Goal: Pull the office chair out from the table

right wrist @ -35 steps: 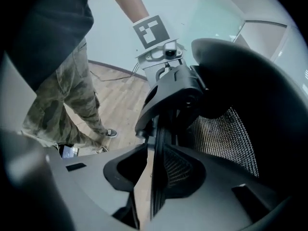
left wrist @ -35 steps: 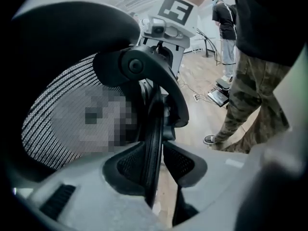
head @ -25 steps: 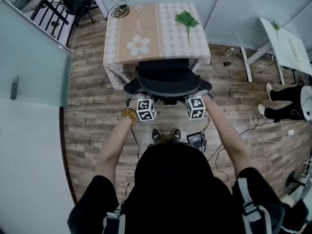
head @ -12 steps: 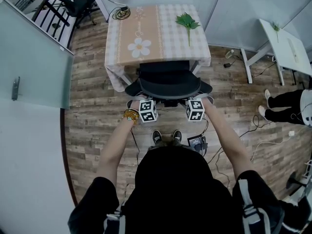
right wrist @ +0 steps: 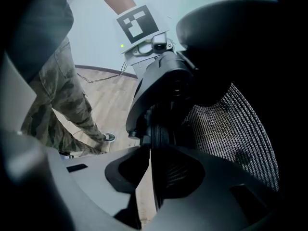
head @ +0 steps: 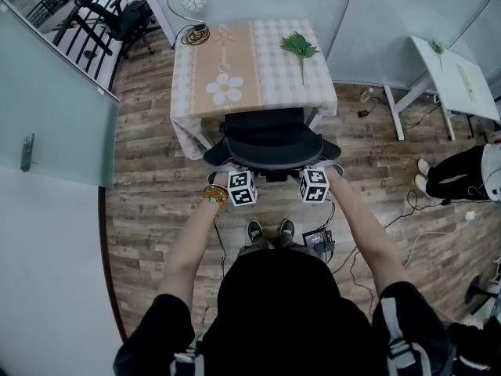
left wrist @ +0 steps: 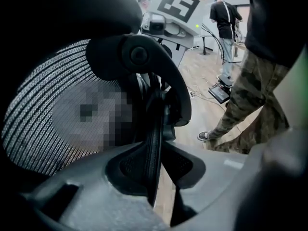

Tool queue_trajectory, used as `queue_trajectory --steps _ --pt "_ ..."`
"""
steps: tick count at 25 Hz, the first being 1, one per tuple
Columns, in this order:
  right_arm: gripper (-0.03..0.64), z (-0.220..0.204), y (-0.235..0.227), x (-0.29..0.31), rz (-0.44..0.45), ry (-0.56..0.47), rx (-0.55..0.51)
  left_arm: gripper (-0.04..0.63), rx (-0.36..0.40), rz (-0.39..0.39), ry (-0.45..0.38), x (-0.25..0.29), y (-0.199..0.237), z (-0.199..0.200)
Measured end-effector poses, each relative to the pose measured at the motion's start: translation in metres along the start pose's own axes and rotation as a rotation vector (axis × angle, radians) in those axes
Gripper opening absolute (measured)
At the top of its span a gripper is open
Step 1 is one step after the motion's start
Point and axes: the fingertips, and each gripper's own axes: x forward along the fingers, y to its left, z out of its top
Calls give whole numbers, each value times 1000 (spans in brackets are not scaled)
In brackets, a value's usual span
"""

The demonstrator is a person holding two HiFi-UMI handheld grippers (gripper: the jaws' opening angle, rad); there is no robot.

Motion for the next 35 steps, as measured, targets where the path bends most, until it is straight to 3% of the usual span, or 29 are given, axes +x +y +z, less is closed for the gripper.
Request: queue_trajectory --steps 14,35 --pt "72 2 1 -1 -16 33 87 98 -42 -32 29 -1 -4 -3" --pt "72 6 47 -15 -10 28 101 96 -52 -11 24 -15 -54 7"
